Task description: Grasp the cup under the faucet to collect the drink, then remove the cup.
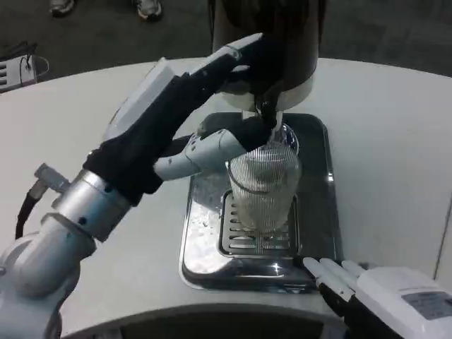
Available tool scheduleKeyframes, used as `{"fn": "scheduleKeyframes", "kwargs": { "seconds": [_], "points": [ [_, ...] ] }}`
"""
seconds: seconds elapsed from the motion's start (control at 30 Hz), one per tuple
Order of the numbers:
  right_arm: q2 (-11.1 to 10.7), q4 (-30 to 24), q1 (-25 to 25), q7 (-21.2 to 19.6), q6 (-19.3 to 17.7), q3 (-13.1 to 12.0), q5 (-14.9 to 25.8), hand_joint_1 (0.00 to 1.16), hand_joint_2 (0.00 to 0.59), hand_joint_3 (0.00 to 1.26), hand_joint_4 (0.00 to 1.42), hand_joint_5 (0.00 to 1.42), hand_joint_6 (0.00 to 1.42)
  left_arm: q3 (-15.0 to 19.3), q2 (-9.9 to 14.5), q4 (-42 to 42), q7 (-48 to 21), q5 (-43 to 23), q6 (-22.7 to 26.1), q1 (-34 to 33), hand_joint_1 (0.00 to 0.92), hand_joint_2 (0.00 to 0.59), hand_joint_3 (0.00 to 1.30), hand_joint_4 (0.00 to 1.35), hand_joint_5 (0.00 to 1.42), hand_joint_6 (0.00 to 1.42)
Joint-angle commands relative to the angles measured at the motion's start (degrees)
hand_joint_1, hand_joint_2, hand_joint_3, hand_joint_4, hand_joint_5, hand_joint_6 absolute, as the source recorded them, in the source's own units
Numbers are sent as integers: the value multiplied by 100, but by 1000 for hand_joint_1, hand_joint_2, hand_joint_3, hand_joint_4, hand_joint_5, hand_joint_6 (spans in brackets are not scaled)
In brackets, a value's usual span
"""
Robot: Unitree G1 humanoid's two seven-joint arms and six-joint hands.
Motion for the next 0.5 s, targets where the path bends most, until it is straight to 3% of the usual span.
{"fn": "scheduleKeyframes", "kwargs": {
  "seconds": [0.03, 0.23, 0.5],
  "points": [
    [-11, -171, 125, -59, 15, -33, 68, 524, 460, 0, 0, 0, 0, -113, -97, 201, -225, -71, 221, -297, 28, 42, 169, 131, 242, 268],
    [17, -236, 198, -66, 29, -36, 70, 524, 460, 0, 0, 0, 0, -295, -234, 581, -436, -27, 354, -680, 26, 42, 162, 124, 243, 269],
    [63, -251, 250, -101, -44, -71, 66, 524, 460, 0, 0, 0, 0, -549, -229, 1040, -813, 103, 437, -1052, 6, 46, 152, 120, 233, 270]
  ]
}}
